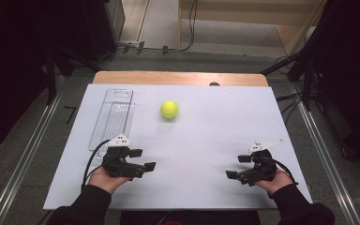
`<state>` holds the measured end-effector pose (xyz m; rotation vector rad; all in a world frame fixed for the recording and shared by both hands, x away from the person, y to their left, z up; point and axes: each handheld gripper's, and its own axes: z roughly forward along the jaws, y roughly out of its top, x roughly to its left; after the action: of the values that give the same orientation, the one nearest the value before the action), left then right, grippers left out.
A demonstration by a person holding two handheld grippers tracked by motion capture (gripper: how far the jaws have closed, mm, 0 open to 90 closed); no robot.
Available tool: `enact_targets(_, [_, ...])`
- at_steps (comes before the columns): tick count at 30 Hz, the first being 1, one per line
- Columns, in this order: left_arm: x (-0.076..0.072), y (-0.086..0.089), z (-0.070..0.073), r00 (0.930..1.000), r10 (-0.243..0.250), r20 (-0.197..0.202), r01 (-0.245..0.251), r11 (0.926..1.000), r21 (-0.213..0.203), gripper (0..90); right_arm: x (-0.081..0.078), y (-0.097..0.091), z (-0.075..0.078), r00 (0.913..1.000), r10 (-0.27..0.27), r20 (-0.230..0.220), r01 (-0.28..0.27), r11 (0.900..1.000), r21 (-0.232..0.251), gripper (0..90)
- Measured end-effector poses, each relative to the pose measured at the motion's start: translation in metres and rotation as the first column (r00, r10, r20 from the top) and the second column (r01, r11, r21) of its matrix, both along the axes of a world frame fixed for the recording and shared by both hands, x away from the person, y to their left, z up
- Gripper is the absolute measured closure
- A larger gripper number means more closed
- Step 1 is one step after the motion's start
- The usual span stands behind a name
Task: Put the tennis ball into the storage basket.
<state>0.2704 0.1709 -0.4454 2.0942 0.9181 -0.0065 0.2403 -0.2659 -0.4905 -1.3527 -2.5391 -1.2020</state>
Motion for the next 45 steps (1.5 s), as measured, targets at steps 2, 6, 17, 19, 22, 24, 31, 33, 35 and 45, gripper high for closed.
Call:
enact_targets(2, [0.001, -0.002, 0.000, 1.0000, -0.001, -0.005, 0.001, 1.0000, -0.001, 21.7, 0.000, 0.000, 0.000, 1.0000, -0.001, 0.000, 0.001, 1.0000, -0.001, 6.2])
enact_targets(6, [0.004, -0.005, 0.000, 1.0000, 0.000, -0.003, 0.000, 1.0000, 0.002, 21.7, 0.000, 0.000, 0.000, 1.0000, -0.002, -0.001, 0.002, 1.0000, 0.000, 6.2])
enact_targets(17, [0.011, -0.013, 0.001, 0.9999, 0.001, -0.010, -0.001, 1.0000, 0.009, 21.7, 0.000, 0.000, 0.000, 1.0000, 0.001, -0.001, -0.001, 1.0000, 0.001, 6.2])
enact_targets(19, [0.013, -0.014, 0.001, 0.9999, 0.004, -0.011, -0.004, 1.0000, 0.006, 21.7, 0.000, 0.000, 0.000, 1.0000, 0.000, 0.001, 0.000, 1.0000, 0.002, 6.2])
enact_targets(22, [0.015, -0.017, 0.002, 1.0000, -0.002, -0.006, 0.002, 0.9998, 0.021, 21.7, 0.000, 0.000, 0.000, 1.0000, -0.001, 0.002, 0.001, 1.0000, 0.000, 6.2])
enact_targets(24, [0.016, -0.018, 0.002, 1.0000, -0.003, -0.005, 0.003, 0.9997, 0.022, 21.7, 0.000, 0.000, 0.000, 1.0000, -0.001, 0.002, 0.001, 1.0000, 0.001, 6.2])
enact_targets(31, [0.020, -0.023, 0.003, 1.0000, -0.001, -0.004, 0.001, 0.9998, 0.022, 21.7, 0.000, -0.001, 0.000, 1.0000, -0.002, 0.003, 0.002, 1.0000, 0.003, 6.2])
enact_targets(33, [0.021, -0.024, 0.003, 1.0000, 0.000, -0.002, 0.000, 0.9997, 0.023, 21.7, 0.000, -0.001, 0.000, 1.0000, -0.002, 0.002, 0.002, 1.0000, 0.003, 6.2])
enact_targets(35, [0.021, -0.025, 0.003, 1.0000, 0.002, 0.000, -0.002, 0.9997, 0.025, 21.7, 0.000, -0.001, 0.000, 1.0000, -0.002, 0.003, 0.002, 1.0000, 0.003, 6.2])
enact_targets(45, [0.027, -0.030, 0.002, 1.0000, 0.007, 0.003, -0.007, 0.9994, 0.035, 21.7, 0.000, 0.000, 0.000, 1.0000, 0.002, 0.003, -0.002, 1.0000, 0.002, 6.2])
